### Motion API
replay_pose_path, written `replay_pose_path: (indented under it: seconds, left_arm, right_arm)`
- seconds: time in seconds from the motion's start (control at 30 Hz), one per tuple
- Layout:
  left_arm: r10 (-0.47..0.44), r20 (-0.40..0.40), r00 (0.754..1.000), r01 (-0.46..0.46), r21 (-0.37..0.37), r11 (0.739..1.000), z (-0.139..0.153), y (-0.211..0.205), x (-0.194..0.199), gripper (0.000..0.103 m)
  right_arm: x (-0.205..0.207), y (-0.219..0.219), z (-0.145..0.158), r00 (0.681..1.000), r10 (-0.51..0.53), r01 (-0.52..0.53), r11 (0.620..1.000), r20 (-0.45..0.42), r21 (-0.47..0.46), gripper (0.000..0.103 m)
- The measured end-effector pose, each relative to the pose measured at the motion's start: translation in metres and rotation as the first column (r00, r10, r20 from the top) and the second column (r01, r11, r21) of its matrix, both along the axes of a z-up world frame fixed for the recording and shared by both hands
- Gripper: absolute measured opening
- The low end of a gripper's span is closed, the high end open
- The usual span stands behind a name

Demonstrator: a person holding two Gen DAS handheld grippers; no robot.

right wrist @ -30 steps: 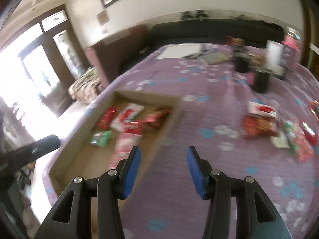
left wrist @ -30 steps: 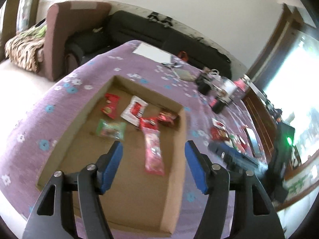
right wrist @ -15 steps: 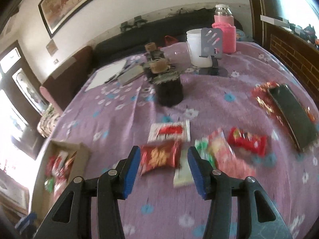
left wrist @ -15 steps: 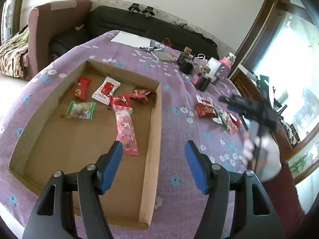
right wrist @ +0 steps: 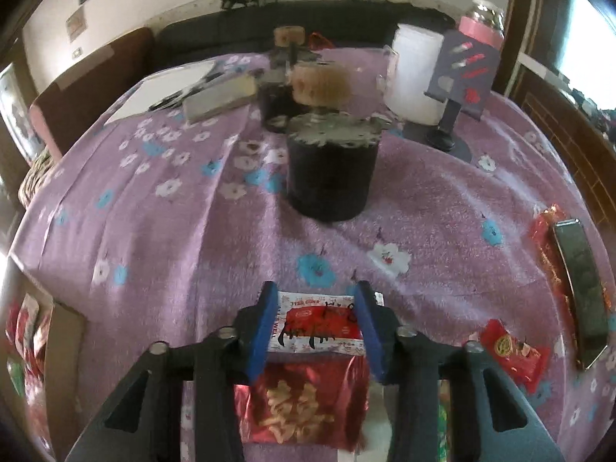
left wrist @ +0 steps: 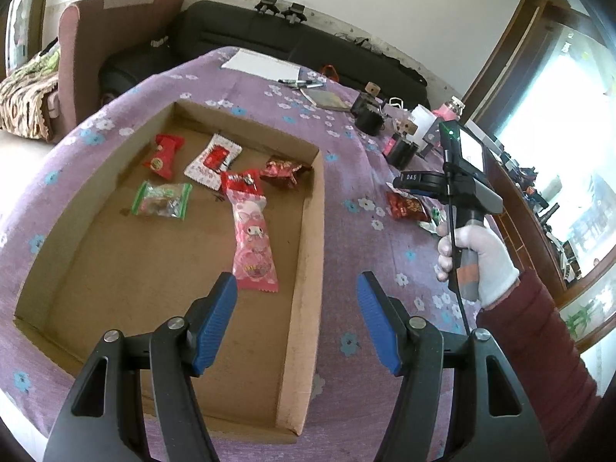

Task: Organize snacks

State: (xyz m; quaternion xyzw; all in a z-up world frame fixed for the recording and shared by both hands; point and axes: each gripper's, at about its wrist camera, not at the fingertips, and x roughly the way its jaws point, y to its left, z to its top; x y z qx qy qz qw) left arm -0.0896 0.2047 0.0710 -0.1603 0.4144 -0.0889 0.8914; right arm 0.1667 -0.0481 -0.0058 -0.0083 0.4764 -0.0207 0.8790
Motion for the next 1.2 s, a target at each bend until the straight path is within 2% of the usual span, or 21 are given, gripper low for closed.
replay_pose_path:
  seconds: [0.07, 0.17, 0.3, 0.4, 0.43, 0.53, 0.6, 0.7, 0.8, 0.87, 1.0, 1.1, 1.2]
  left_arm:
    - [-0.008, -0.002, 1.000, 0.008, -0.002, 1.000, -0.001, -0.003, -0.001, 0.064]
    - [-0.021, -0.002, 1.000, 0.021, -0.005, 1.000, -0.001, -0.007, -0.004, 0.064]
    - [-0.024, -0.003, 1.000, 0.024, -0.005, 1.000, 0.000, -0.008, -0.009, 0.064]
    - [-0.034, -0.008, 0.999, 0.034, -0.012, 0.999, -0.001, -0.011, -0.011, 0.064]
    - [-0.039, -0.008, 0.999, 0.039, -0.011, 0.999, -0.001, -0.013, -0.012, 0.064]
    - [-0.063, -0.009, 0.998, 0.063, -0.006, 0.998, -0.001, -0.021, -0.015, 0.064]
    - [-0.085, -0.010, 0.996, 0.085, 0.000, 0.996, -0.001, -0.029, -0.017, 0.064]
    - [-0.112, -0.016, 0.994, 0.112, 0.009, 0.994, -0.003, -0.039, -0.019, 0.064]
    - [-0.127, -0.024, 0.992, 0.127, 0.019, 0.992, -0.004, -0.048, -0.019, 0.064]
    - [-0.135, -0.033, 0.990, 0.136, 0.023, 0.990, -0.005, -0.052, -0.018, 0.064]
    - [-0.171, -0.042, 0.984, 0.173, 0.044, 0.984, -0.007, -0.066, -0.019, 0.064]
    - [-0.187, -0.056, 0.981, 0.189, 0.044, 0.981, -0.010, -0.073, -0.018, 0.064]
    - [-0.193, -0.075, 0.978, 0.196, 0.037, 0.980, -0.014, -0.077, -0.015, 0.064]
  right_arm:
    - [-0.011, 0.005, 0.000, 1.000, 0.026, -0.026, 1.000, -0.018, -0.002, 0.029]
    - [-0.034, 0.012, 0.001, 0.997, 0.071, -0.071, 0.997, -0.039, 0.012, 0.029]
    - [-0.086, 0.023, 0.002, 0.981, 0.185, -0.182, 0.981, -0.057, 0.061, 0.030]
    - [-0.127, 0.020, 0.005, 0.953, 0.291, -0.274, 0.945, -0.079, 0.178, 0.030]
    - [-0.134, 0.017, 0.007, 0.952, 0.295, -0.276, 0.940, -0.075, 0.199, 0.029]
    - [-0.156, -0.013, 0.023, 0.977, 0.212, -0.209, 0.956, 0.008, 0.208, 0.030]
    - [-0.164, -0.035, 0.029, 0.988, 0.150, -0.154, 0.963, 0.037, 0.223, 0.037]
    - [-0.172, -0.055, 0.028, 0.992, 0.124, -0.129, 0.949, 0.035, 0.287, 0.040]
    - [-0.179, -0.059, 0.026, 0.991, 0.129, -0.134, 0.955, 0.035, 0.263, 0.041]
    - [-0.181, -0.060, 0.021, 0.991, 0.128, -0.130, 0.958, 0.025, 0.255, 0.046]
    - [-0.180, -0.062, 0.006, 0.993, 0.116, -0.105, 0.947, -0.018, 0.305, 0.046]
    - [-0.174, -0.050, 0.000, 0.994, 0.109, -0.103, 0.963, -0.010, 0.248, 0.045]
    - [-0.159, -0.036, -0.001, 0.995, 0.102, -0.103, 0.987, 0.014, 0.125, 0.045]
